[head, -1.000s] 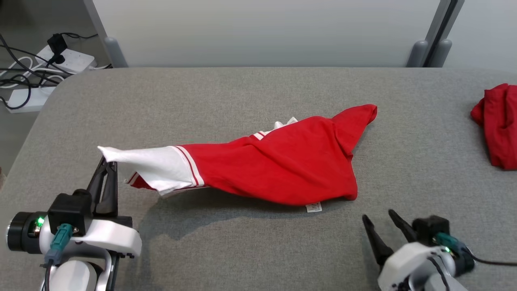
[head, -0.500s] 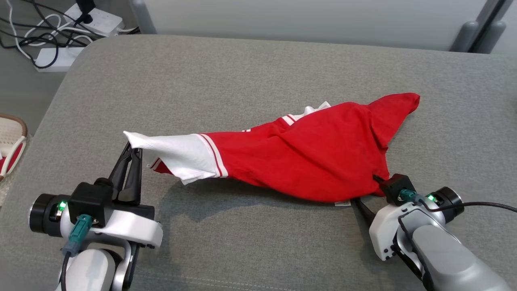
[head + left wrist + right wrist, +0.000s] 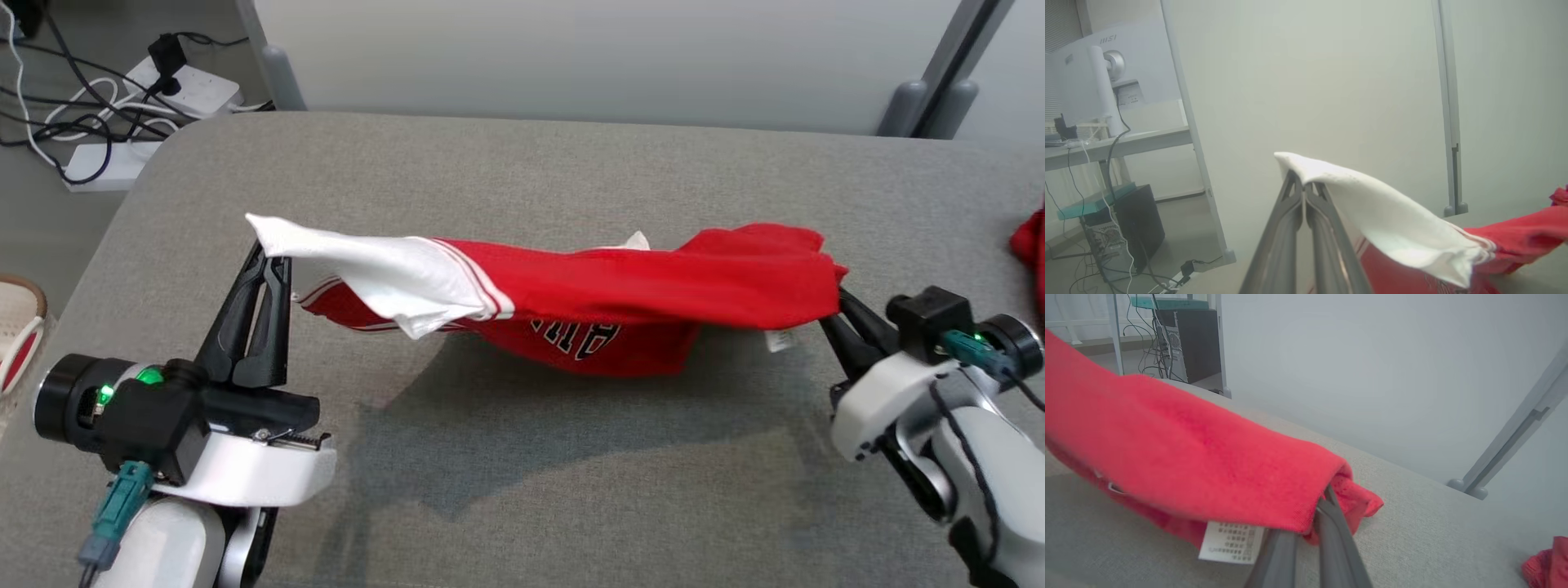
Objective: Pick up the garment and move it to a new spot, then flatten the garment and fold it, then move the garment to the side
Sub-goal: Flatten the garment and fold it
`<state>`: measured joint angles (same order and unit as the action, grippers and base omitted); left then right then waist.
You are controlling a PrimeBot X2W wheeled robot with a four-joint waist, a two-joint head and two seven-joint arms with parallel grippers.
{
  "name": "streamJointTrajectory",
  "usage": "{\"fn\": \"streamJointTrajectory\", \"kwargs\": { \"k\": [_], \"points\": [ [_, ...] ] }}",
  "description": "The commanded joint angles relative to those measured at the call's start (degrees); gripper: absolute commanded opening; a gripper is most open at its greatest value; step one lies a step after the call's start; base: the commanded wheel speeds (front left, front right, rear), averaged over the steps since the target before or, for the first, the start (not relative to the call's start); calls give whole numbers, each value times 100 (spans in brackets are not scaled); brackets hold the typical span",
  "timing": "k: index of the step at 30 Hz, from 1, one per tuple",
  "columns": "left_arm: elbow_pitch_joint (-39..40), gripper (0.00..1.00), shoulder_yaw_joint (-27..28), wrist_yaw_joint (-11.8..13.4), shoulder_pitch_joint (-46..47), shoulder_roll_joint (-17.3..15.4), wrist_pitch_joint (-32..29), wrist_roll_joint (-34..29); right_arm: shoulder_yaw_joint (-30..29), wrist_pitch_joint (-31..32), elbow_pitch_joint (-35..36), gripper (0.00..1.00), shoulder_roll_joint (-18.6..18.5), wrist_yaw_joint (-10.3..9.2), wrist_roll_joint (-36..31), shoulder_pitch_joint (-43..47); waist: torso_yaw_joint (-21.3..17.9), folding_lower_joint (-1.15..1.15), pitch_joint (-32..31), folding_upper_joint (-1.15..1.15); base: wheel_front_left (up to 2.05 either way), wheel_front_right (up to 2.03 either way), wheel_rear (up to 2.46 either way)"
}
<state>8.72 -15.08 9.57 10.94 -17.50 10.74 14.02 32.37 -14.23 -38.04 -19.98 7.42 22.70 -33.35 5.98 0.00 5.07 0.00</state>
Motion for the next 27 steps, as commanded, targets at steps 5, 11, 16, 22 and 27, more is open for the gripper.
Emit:
{"fn": "streamJointTrajectory", "kwargs": {
  "k": [5, 11, 16, 22, 27],
  "points": [
    [1220, 0, 168, -82, 124, -228, -459, 137, -388, 439, 1612, 0, -964, 7, 306, 721, -292, 0, -200, 0, 0, 0, 0],
    [1219, 0, -8, -303, 214, -238, -961, 496, -508, 1882, 2509, 0, -1173, 7, 1031, 916, -449, 0, -95, 0, 0, 0, 0],
    [587, 0, -132, -496, 480, -168, -959, 644, 108, 2555, 1983, 0, -916, 7, 1414, 283, -420, 0, 100, 0, 0, 0, 0],
    [-341, 0, -281, -689, 862, 47, -659, 736, 839, 2186, 513, 0, -312, 7, 1722, -807, -179, 0, 358, 0, 0, 0, 0],
    [-836, 0, -334, -758, 1034, 134, -378, 719, 1051, 1130, -638, 100, 75, 7, 1684, -1395, -58, 0, 482, 0, 0, 0, 0]
  ]
}}
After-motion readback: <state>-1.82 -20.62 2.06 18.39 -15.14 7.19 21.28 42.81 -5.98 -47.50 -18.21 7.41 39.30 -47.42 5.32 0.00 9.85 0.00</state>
